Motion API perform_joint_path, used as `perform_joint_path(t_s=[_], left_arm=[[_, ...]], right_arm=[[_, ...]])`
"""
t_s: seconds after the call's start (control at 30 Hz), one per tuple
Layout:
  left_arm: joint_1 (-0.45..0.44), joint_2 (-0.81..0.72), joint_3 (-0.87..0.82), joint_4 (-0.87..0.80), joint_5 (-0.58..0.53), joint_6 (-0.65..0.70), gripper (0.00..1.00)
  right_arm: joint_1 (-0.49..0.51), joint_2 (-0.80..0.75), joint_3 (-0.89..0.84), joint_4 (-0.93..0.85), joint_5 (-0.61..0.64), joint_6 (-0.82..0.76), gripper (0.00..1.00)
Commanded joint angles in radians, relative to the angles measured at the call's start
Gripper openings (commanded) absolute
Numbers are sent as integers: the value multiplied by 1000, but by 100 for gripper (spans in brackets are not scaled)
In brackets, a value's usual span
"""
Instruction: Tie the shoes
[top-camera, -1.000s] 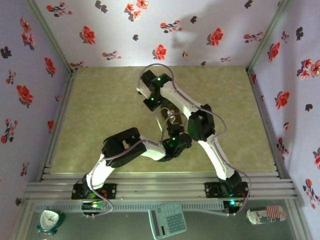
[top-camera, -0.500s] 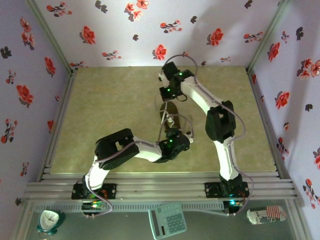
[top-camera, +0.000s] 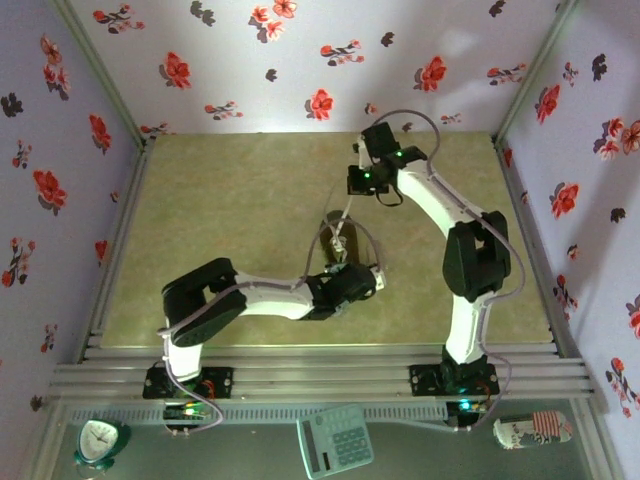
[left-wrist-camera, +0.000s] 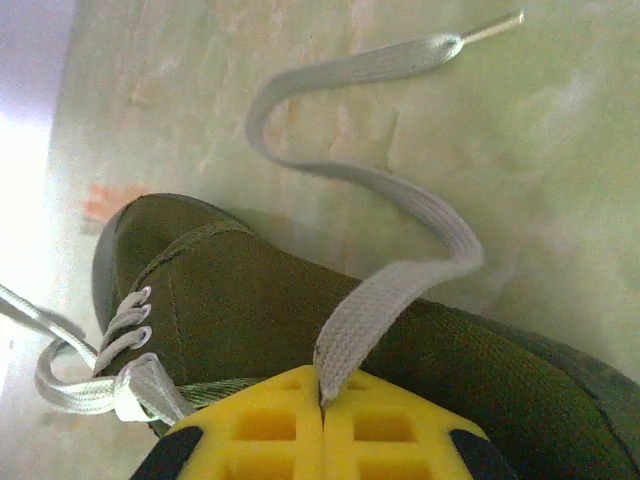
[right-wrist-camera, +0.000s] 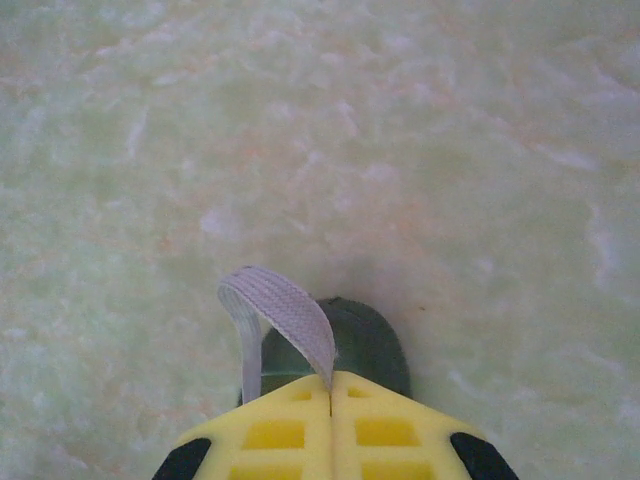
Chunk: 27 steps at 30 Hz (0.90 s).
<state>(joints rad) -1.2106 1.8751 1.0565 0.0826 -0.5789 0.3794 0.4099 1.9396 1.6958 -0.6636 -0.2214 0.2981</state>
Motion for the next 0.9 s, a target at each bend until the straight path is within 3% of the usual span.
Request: perform_joint_path(t_s=[0.0,0.3,0.47,0.87], left_arm=[[68,-87,39,-109,214,-172,0],[230,-180,63,-180,531,-302,0],[274,-204,59,-185,584,-325,0],[356,-257,42,-172,657,-385,0]], right_arm=[[-23,-49,-51,35,8,24,0],[-48,-135,-162,102,15,60,0],[-51,-198,-228,130,83,84,0],[-58,-342,-348,82,419,8,0]])
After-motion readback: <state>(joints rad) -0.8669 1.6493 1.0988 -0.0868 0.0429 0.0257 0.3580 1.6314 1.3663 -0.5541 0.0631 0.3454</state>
